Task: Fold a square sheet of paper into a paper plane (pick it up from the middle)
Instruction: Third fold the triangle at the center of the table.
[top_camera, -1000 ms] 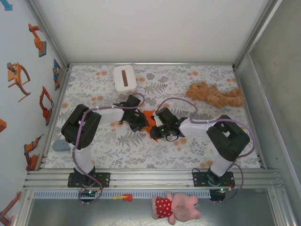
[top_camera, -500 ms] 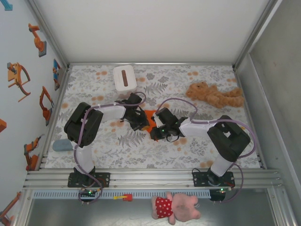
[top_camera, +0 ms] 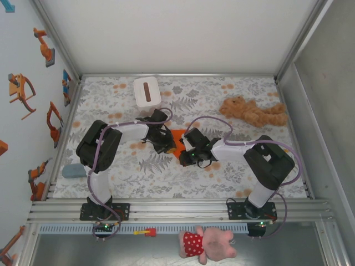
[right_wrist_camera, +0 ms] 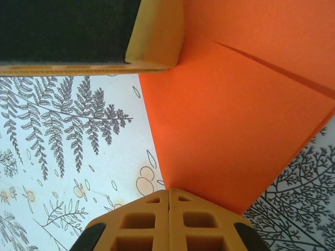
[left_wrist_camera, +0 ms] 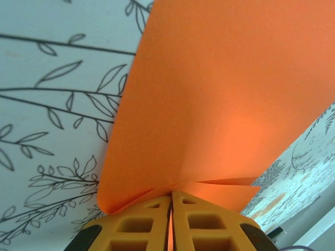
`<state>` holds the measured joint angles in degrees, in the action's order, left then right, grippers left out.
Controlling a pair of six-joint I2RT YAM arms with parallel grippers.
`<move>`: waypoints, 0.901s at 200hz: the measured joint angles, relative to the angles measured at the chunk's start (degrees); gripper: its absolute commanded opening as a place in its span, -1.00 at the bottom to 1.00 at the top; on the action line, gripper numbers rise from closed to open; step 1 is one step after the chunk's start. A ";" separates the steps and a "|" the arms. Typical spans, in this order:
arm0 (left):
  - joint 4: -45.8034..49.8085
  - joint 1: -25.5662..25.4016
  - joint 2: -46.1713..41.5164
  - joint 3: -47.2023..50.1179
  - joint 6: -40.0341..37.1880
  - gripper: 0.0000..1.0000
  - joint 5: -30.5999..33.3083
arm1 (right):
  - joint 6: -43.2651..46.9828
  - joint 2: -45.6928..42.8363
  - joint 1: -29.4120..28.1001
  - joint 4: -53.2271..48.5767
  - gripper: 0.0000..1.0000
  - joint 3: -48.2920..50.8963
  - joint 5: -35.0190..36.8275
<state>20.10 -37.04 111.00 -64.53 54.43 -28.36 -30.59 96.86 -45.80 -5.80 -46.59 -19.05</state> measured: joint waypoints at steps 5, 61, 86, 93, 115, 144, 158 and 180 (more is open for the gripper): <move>0.04 0.00 0.02 -0.04 -0.04 -0.81 0.00 | 0.00 0.00 -0.02 -0.02 -1.00 0.00 0.15; 0.35 0.04 0.20 -0.26 -0.52 -0.82 -0.04 | 0.02 0.00 -0.04 -0.39 -1.00 0.00 0.61; 0.42 0.13 0.20 -0.31 -0.70 -0.82 -0.04 | 0.22 -0.04 -0.04 -0.63 -1.00 0.02 0.48; 0.44 0.13 0.22 -0.31 -0.74 -0.82 -0.04 | 0.26 -0.13 -0.04 -0.87 -1.00 0.04 0.46; 0.48 0.28 0.31 -0.35 -0.90 -0.82 -0.31 | 0.63 -0.92 -0.04 -1.55 -1.00 0.68 0.48; 0.63 0.33 0.42 -0.48 -0.98 -0.82 -0.48 | 0.96 -2.86 -0.04 -3.37 -1.00 2.23 0.48; 0.81 0.33 0.50 -0.61 -1.07 -0.82 -0.50 | 1.14 -3.74 -0.04 -4.11 -1.00 2.95 0.48; 0.83 0.33 0.50 -0.63 -1.11 -0.82 -0.61 | 1.31 -5.16 -0.04 -5.40 -1.00 4.11 0.46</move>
<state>20.93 -36.71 111.50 -65.17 53.32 -28.97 -29.28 91.70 -45.84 -11.20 -42.48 -18.59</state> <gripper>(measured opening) 0.090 0.048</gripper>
